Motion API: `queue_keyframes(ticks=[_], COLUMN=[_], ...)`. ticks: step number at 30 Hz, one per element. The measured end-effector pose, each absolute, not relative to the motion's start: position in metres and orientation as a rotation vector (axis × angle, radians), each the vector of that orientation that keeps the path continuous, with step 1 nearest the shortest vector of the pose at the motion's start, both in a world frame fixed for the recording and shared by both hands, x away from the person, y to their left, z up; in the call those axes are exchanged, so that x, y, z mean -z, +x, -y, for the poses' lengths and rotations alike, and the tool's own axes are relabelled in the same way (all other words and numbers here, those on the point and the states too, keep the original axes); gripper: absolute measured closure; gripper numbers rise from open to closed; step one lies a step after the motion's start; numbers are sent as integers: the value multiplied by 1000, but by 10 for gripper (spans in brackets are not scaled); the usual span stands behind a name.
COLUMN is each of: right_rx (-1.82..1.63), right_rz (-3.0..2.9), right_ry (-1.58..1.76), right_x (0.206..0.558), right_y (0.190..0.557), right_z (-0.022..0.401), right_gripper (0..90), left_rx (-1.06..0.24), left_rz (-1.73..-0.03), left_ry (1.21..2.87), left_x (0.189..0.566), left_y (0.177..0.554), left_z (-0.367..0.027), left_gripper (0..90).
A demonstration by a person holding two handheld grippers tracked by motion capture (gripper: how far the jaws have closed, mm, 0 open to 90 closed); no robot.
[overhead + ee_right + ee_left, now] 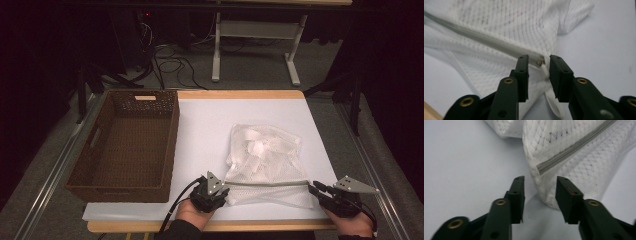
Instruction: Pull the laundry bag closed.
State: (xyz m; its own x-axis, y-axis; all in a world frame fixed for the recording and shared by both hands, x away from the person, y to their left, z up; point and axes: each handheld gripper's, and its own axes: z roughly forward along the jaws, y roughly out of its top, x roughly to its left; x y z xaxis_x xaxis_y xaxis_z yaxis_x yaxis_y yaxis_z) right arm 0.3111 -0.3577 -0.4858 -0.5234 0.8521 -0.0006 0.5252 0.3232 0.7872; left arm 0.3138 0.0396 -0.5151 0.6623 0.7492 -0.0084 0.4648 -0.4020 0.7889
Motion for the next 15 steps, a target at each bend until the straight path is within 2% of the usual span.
queue_keyframes(ticks=[4,7,15], right_rx=[-1142,-1188,-1239], right_rz=[-2112,-2086,-2112], right_ry=[1167,1141,1052], right_x=[475,470,462], right_y=[307,307,317], right_z=[354,347,303], right_gripper=[570,480,209], left_rx=[-512,-574,-615], left_rz=[-934,-926,-974], left_ry=[2041,1990,1885], left_x=[510,502,489], left_y=[310,306,298], left_z=[-42,-50,-73], left_gripper=[448,401,232])
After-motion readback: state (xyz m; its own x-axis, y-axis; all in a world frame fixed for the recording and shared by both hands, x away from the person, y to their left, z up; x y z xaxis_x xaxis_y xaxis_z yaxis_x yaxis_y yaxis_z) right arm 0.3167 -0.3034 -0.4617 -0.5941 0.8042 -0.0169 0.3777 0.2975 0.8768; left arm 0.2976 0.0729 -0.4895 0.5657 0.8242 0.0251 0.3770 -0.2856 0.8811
